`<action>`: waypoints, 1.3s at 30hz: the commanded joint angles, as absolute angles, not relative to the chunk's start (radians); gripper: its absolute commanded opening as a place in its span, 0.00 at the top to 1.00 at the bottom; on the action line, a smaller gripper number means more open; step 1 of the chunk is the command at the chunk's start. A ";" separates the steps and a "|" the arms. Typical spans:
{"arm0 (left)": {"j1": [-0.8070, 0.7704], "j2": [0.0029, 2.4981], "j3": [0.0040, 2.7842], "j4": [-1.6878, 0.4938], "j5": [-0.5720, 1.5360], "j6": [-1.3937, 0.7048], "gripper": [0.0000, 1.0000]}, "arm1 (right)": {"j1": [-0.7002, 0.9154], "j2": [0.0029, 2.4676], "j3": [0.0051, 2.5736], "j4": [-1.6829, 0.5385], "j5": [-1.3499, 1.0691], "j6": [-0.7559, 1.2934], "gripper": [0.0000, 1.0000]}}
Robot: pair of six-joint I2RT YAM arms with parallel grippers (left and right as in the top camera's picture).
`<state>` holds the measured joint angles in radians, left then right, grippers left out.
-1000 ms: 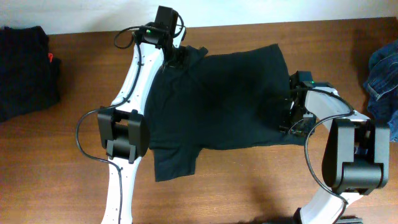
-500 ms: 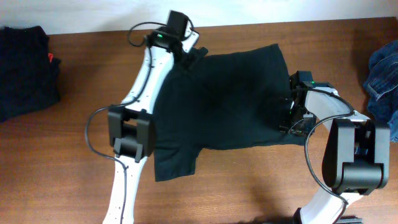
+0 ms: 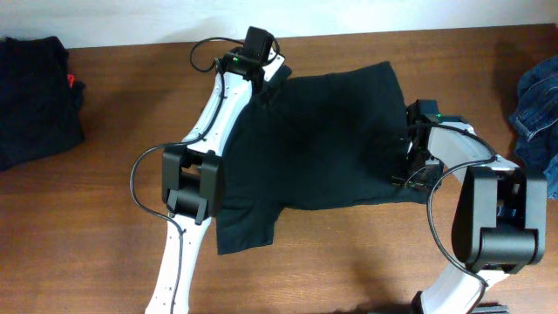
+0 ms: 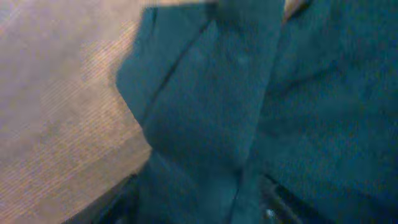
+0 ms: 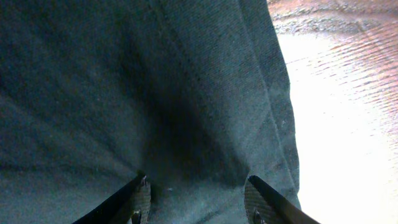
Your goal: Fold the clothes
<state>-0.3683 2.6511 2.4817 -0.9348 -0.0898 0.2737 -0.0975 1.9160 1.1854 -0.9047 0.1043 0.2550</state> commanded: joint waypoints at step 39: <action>-0.345 2.717 2.488 -0.900 -0.105 0.293 0.43 | -0.104 1.968 1.150 -0.858 0.112 0.267 0.46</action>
